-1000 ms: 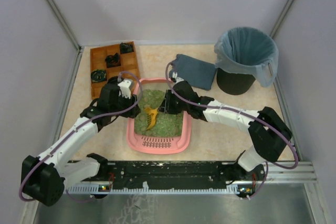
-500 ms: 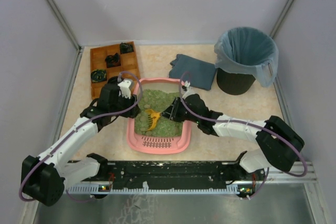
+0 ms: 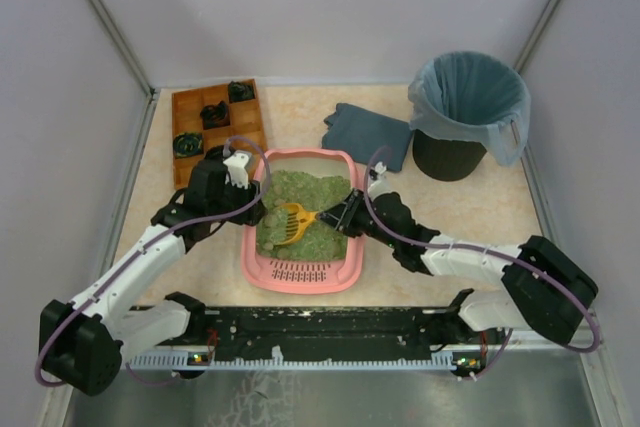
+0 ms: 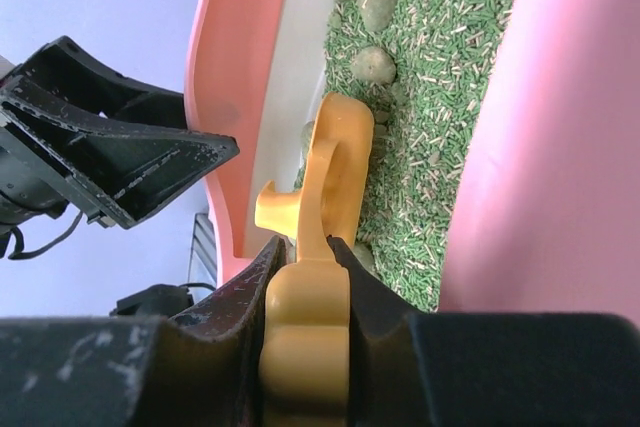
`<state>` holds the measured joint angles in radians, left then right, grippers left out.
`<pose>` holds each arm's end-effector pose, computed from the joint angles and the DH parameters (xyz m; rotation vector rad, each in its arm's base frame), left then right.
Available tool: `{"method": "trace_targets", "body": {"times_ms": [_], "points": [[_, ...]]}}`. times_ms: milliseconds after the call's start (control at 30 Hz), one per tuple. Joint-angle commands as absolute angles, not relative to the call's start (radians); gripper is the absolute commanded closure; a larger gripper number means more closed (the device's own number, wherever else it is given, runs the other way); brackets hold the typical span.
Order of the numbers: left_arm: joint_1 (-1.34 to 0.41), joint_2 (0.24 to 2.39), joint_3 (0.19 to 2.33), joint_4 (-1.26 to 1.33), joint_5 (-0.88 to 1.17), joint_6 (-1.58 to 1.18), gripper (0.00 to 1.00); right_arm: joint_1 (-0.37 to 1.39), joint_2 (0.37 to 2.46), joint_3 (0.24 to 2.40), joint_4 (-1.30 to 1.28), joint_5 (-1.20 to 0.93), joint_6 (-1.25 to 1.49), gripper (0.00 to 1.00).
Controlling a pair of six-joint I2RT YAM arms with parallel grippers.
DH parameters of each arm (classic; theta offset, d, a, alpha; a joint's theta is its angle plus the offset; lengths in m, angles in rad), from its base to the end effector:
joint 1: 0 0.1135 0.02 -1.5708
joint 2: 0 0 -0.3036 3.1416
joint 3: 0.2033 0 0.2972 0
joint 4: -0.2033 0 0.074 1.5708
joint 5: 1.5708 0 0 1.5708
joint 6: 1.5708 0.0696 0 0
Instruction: Clean the litter box
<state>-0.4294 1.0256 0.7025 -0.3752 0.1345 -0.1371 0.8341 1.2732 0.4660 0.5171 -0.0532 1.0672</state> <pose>0.2390 -0.1197 0.2456 0.4065 2.2657 -0.4486 0.2076 0.2344 0.1939 0.2026 2.0875 1.3038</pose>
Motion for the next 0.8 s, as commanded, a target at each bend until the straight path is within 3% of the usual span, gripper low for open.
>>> {"method": "trace_targets", "body": {"times_ms": [0, 333, 533, 767], "points": [[-0.431, 1.008, 0.717, -0.369, 0.159, -0.141, 0.45, 0.815, 1.202, 0.447, 0.64, -0.015, 1.089, 1.0], [-0.431, 1.001, 0.717, -0.369, 0.153, -0.143, 0.45, 0.776, 1.057, 0.431, 0.567, 0.011, 1.05, 1.0], [-0.431, 0.996, 0.717, -0.369, 0.15, -0.145, 0.44, 0.781, 1.022, 0.637, 0.144, 0.107, 0.862, 1.0], [-0.43, 0.996, 0.717, -0.369, 0.149, -0.144, 0.44, 0.899, 1.212, 0.923, -0.228, 0.306, 0.715, 1.0]]}}
